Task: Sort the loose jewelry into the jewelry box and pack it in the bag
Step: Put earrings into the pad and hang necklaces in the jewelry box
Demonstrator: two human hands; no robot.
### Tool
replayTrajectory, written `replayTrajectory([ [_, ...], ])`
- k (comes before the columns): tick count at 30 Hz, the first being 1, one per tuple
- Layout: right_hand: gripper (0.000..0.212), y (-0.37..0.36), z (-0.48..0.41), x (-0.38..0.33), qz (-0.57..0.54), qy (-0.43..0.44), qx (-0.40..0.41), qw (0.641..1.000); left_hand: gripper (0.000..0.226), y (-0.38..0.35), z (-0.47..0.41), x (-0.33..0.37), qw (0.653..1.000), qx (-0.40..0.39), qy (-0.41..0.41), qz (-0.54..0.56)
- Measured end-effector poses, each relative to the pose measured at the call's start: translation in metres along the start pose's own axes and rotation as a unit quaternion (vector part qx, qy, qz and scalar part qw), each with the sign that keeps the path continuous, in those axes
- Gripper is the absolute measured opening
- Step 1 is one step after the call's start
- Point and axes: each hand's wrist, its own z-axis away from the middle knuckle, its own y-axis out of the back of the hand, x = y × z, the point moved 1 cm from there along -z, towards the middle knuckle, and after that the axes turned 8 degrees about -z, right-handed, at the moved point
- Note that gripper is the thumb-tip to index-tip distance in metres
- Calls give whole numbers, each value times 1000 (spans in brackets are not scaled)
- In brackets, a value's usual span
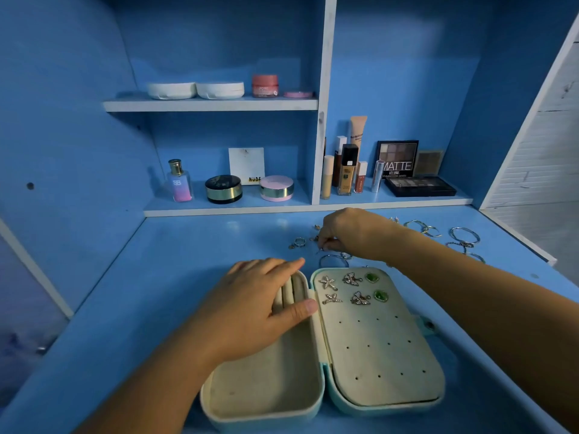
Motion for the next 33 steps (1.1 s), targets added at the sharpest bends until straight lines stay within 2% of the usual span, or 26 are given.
replayTrajectory([
  [6,23,3,1,-2,-58,-5,-8,998,90,-2,-1,-1,1000,8,2,4],
  [10,18,-1,-4,-7,-35,0,-7,999,89,-1,-1,1,1000,4,5,7],
  [18,20,-2,-5,-16,45,-24,-25,998,93,-2,0,-2,1000,6,9,24],
  [21,7,22,18,-9,-76,-50,40,995,93,-2,-1,-2,999,6,12,29],
  [24,9,39,58,-2,-219,-81,118,965,93,-1,0,-2,999,0,18,38],
  [26,12,33,85,-2,-292,-108,126,942,94,1,0,-1,999,0,22,45],
  [29,18,14,112,-3,-343,-141,141,918,91,2,0,-1,998,1,31,61],
  [33,19,4,127,-5,-407,-177,201,873,78,7,-1,1,995,0,45,90],
])
